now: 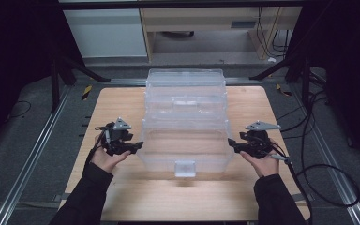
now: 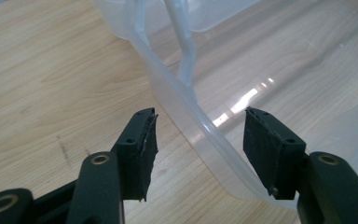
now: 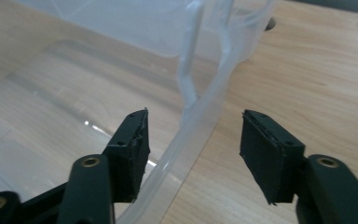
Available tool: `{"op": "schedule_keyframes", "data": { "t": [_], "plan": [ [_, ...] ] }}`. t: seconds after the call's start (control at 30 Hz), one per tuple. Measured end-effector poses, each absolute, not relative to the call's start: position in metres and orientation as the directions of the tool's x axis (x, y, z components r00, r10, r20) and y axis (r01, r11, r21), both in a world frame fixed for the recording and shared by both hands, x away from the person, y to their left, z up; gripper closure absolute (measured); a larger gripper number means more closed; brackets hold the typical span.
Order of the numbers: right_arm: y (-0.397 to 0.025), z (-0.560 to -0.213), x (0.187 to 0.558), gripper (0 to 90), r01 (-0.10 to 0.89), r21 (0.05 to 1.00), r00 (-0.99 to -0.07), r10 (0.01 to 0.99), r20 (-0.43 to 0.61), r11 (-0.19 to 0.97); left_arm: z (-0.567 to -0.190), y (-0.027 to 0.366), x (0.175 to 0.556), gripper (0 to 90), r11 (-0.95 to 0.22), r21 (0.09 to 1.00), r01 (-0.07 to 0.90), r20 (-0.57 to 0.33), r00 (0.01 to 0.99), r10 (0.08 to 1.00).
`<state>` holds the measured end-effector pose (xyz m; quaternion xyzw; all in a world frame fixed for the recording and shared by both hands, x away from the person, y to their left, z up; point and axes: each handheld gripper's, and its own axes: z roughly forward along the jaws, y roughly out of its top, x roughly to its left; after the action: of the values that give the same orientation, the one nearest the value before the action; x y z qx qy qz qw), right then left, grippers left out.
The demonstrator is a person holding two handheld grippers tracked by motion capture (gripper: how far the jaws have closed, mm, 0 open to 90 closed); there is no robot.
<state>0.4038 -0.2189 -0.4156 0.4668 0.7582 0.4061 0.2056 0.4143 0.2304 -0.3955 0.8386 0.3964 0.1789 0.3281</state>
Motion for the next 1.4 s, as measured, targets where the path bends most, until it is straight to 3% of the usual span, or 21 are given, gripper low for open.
{"op": "schedule_keyframes", "data": {
  "t": [0.23,0.63,1.4],
  "plan": [
    [-0.247,-0.413,0.403,32.2,0.524,0.833,-0.417,0.907,0.069,0.178,-0.378,0.254,0.406,39.5,-0.434,0.722,0.539,0.043,0.592,0.805],
    [-0.264,-0.431,0.401,24.2,0.565,0.793,-0.355,0.935,-0.014,0.227,-0.387,0.291,0.400,33.0,-0.419,0.673,0.610,0.034,0.540,0.841],
    [-0.280,-0.457,0.381,20.7,0.614,0.756,-0.332,0.943,-0.012,0.226,-0.404,0.313,0.391,20.3,-0.438,0.579,0.688,0.014,0.528,0.849]
  ]
}}
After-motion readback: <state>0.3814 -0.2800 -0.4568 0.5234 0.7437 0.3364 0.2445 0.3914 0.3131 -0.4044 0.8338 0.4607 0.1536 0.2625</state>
